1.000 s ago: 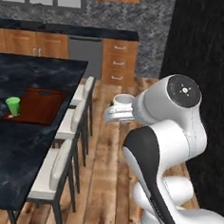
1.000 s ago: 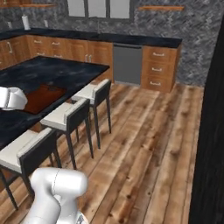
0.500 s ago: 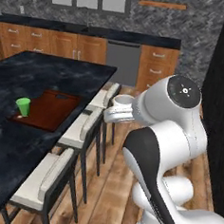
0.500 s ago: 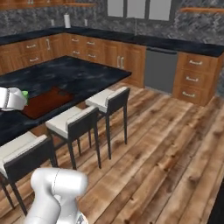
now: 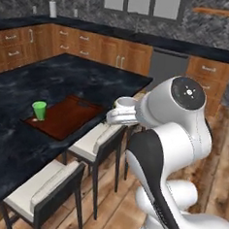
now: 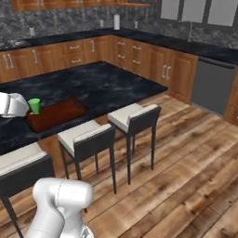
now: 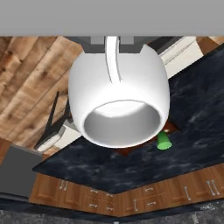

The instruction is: There is a tray on the dining counter. Grab the cup, mug, and pitcher and place them on the tray. The pitcher may be placed next to the tray if it cannot fit the tray.

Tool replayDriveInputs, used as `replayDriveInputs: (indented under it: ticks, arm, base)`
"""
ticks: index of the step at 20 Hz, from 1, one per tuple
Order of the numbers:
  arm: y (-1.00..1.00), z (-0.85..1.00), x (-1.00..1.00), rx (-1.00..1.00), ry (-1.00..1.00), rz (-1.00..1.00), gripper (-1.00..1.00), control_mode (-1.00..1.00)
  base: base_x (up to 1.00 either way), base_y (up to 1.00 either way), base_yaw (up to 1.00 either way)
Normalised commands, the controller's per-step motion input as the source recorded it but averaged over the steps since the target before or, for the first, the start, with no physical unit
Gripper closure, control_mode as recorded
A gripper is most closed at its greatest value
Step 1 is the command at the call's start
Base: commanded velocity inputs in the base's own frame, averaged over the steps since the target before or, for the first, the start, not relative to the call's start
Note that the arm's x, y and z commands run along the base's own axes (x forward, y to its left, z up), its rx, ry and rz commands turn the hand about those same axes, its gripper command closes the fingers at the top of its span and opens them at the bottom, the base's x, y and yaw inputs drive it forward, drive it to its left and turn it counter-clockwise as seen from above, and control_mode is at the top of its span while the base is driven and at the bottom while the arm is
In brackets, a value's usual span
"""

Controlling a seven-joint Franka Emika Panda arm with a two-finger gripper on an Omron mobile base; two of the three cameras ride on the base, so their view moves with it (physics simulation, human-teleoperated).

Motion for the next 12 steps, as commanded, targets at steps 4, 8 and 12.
replayDriveInputs:
  ticks: [4,8,12]
  arm:
    - [0.00,0.00,0.00,0.00,0.00,0.00,1.00,1.00]
    - [0.00,0.00,0.00,0.00,0.00,0.00,1.00,1.00]
    - [0.00,0.00,0.00,0.00,0.00,0.00,1.00,1.00]
  base:
    - [0.33,-0.62,0.46]
    - [0.33,-0.63,0.45]
    - [0.34,-0.61,0.45]
